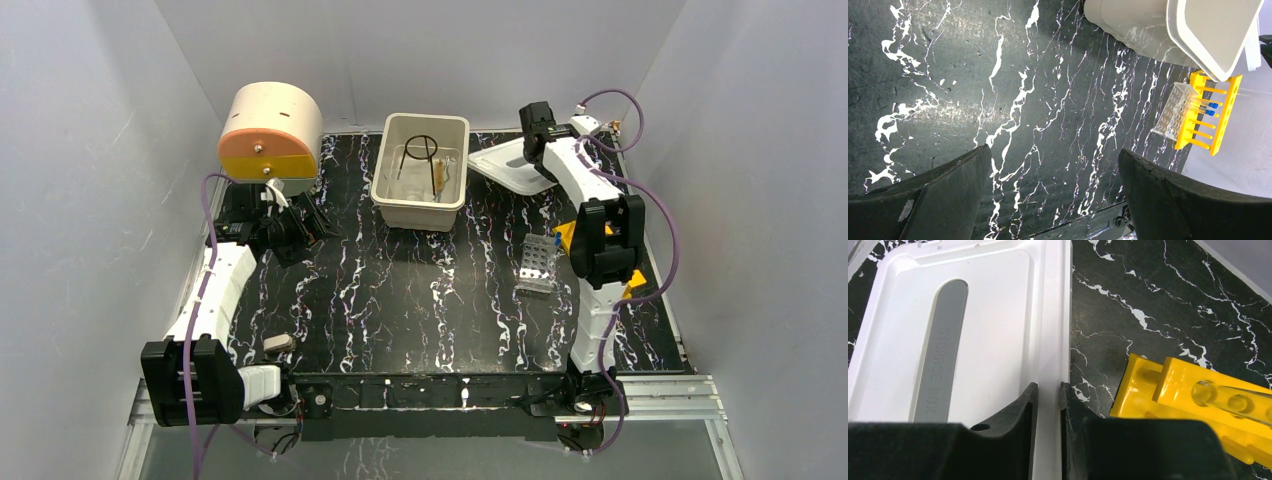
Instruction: Organize the chemistry lab equipment
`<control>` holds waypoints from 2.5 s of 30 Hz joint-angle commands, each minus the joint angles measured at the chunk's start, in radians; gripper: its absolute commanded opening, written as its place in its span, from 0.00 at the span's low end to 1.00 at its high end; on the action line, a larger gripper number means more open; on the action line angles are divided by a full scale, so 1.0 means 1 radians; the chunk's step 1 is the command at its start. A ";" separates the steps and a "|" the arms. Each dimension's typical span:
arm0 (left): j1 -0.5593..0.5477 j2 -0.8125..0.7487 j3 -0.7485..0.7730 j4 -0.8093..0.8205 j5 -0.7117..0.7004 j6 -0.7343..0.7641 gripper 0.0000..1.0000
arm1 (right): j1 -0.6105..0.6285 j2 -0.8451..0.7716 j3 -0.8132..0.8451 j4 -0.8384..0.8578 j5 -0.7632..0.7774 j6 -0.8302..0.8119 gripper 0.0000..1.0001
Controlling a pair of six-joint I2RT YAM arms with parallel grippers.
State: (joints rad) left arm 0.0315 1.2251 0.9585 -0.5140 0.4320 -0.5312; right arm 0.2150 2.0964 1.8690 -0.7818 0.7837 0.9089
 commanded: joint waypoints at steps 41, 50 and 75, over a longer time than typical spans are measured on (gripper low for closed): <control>-0.014 0.031 0.082 -0.040 0.023 0.004 0.98 | 0.078 0.592 0.913 -0.198 -0.496 -0.254 0.52; -0.014 0.050 0.087 -0.046 0.011 0.008 0.98 | 0.104 0.577 0.758 -0.129 -0.389 -0.277 0.52; -0.014 0.056 0.093 -0.061 -0.003 0.017 0.98 | 0.133 0.703 0.849 -0.133 -0.460 -0.547 0.34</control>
State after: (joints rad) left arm 0.0223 1.2884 1.0168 -0.5533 0.4255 -0.5240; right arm 0.3428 2.7445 2.7083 -0.8597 0.3916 0.3885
